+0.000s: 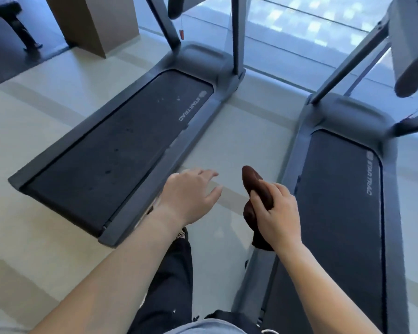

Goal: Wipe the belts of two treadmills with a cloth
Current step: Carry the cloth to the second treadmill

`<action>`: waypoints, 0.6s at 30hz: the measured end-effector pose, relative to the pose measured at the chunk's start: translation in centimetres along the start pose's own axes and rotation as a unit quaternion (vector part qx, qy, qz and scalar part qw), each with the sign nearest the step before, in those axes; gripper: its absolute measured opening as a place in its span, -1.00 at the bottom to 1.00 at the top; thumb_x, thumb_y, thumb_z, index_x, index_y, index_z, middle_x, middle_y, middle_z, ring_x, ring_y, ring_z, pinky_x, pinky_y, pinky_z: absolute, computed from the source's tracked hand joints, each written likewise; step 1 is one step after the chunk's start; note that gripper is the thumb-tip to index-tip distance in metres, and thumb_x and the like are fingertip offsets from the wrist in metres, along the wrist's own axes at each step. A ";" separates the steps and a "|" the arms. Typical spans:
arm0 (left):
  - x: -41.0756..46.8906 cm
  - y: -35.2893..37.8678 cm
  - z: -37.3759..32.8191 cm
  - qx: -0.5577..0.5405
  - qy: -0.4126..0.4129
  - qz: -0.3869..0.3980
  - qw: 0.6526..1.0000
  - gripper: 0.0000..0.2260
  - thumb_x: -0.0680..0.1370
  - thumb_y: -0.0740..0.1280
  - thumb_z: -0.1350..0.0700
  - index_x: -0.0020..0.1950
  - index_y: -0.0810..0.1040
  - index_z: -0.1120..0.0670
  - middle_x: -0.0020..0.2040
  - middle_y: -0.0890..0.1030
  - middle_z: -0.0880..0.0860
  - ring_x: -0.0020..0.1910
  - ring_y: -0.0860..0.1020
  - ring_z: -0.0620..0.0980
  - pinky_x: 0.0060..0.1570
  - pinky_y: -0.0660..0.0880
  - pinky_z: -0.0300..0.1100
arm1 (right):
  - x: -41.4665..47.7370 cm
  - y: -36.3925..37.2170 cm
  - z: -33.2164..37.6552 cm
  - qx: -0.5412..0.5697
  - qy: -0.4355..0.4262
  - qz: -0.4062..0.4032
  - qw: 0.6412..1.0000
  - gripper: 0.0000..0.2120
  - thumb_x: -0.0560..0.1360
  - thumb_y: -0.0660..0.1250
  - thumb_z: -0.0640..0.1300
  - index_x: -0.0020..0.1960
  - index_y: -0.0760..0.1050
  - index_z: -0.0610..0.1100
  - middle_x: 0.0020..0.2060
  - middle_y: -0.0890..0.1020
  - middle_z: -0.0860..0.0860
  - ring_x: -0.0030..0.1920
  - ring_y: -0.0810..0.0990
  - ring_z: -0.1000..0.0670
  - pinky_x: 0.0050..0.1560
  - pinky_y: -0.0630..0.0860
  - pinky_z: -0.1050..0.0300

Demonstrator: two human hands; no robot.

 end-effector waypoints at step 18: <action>36.5 -2.6 6.0 -0.001 0.026 0.064 0.998 -0.57 0.55 0.08 -0.23 0.36 0.36 -0.10 0.29 0.47 -0.11 0.21 0.47 -0.04 0.08 0.41 -0.09 | 34.4 5.2 1.3 0.036 0.062 -0.023 0.997 -0.71 0.50 0.29 0.00 0.20 0.54 0.02 0.12 0.54 0.09 0.17 0.46 -0.01 0.22 0.37 0.03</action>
Point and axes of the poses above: each hand's wrist, its own x-axis towards the middle knuckle, its own y-axis out of the palm, z = x × y, the point moved 4 cm from there along x, towards the middle knuckle
